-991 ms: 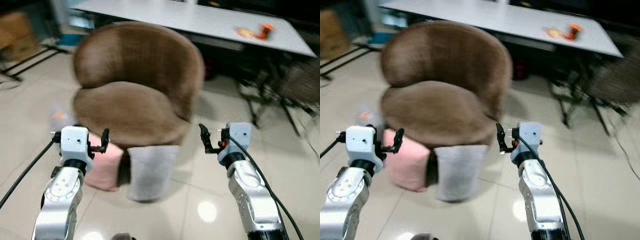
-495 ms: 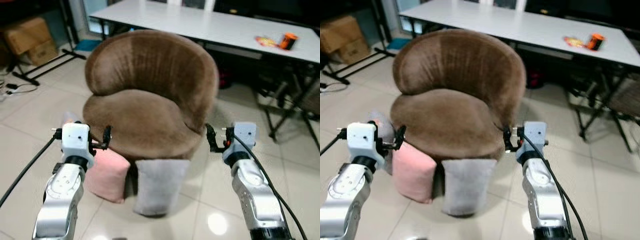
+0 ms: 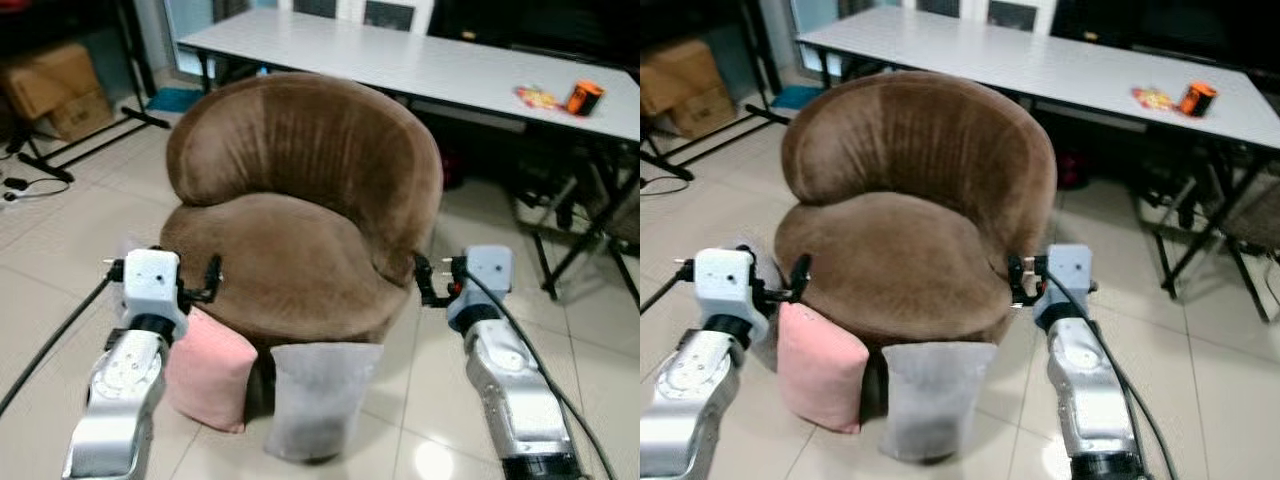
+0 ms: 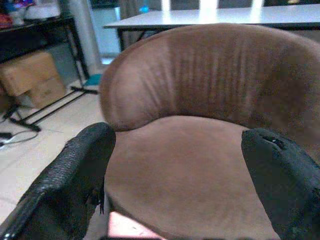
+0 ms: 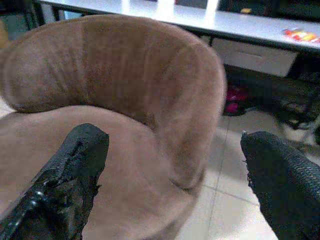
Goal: Move the pillow to the sofa from floor
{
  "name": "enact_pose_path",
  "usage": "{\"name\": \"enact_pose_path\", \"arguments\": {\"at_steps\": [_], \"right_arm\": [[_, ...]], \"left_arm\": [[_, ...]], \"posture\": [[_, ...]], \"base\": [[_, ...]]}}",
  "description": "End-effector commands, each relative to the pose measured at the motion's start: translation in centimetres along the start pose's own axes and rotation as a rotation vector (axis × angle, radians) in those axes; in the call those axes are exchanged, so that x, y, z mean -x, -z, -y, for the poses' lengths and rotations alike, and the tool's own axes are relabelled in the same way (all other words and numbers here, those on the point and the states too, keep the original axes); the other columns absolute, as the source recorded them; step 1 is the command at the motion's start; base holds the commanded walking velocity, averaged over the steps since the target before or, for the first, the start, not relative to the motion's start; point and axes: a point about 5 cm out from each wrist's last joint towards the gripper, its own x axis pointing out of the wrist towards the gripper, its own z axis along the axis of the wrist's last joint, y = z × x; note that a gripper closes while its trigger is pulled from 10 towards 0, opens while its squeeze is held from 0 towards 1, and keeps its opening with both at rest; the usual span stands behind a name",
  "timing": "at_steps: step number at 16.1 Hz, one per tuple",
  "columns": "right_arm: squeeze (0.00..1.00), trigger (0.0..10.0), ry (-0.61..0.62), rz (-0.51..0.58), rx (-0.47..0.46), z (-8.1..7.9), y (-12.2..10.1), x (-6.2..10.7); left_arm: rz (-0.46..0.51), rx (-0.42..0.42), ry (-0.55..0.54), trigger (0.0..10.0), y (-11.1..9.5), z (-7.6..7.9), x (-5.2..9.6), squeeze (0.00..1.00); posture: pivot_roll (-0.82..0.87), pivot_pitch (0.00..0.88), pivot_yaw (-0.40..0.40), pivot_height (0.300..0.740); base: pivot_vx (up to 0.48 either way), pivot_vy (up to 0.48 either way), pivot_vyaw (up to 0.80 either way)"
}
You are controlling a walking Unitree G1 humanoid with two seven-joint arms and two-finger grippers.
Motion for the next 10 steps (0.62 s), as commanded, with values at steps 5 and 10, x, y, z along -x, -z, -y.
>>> {"name": "enact_pose_path", "arguments": {"at_steps": [5, 10], "right_arm": [[1.00, 10.0, 0.004, 0.014, 0.022, 0.33, -0.46, -0.30], [1.00, 10.0, 0.006, 0.014, 0.027, 0.38, -0.50, -0.47]], "left_arm": [[0.005, -0.006, 0.010, 10.0, -0.10, 0.31, -0.15, 0.00], [0.005, -0.005, 0.014, 10.0, -0.09, 0.33, -0.17, 0.00]], "posture": [[-0.02, 0.000, -0.060, 0.740], [-0.02, 0.000, -0.062, 0.740]], "base": [[0.285, 0.000, 0.00], [0.269, 0.000, 0.00]]}}
